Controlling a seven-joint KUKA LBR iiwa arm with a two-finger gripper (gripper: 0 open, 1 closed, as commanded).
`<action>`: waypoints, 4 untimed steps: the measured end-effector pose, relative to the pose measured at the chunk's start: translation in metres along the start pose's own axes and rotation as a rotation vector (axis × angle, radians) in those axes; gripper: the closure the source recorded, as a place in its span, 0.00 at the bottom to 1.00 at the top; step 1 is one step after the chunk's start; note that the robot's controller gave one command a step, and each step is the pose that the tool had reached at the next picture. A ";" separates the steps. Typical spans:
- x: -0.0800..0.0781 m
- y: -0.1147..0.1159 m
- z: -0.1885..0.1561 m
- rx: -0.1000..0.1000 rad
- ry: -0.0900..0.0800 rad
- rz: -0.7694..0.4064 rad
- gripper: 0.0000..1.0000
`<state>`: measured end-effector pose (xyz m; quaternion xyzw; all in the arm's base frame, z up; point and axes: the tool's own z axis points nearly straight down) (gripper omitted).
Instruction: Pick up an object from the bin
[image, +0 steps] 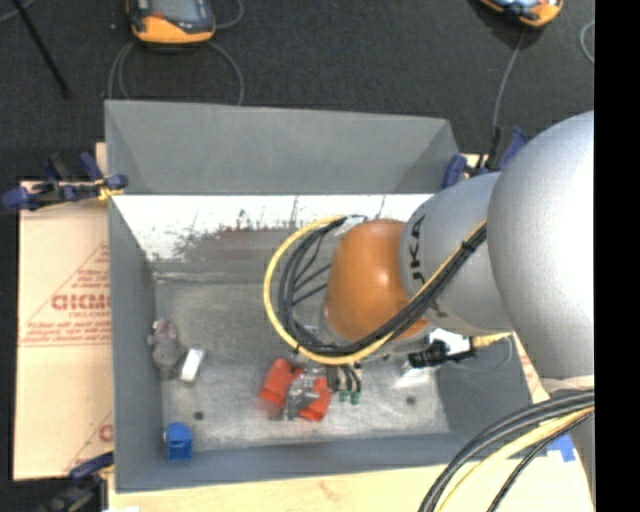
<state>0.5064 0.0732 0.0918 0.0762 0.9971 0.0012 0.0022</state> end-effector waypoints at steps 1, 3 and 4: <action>-0.001 0.000 -0.018 0.000 -0.001 -0.003 1.00; -0.005 0.000 -0.085 0.000 -0.002 -0.011 1.00; -0.006 0.001 -0.098 0.000 -0.002 -0.016 1.00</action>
Offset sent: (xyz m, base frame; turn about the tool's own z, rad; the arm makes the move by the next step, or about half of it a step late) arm 0.0001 -0.0001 0.0172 0.0000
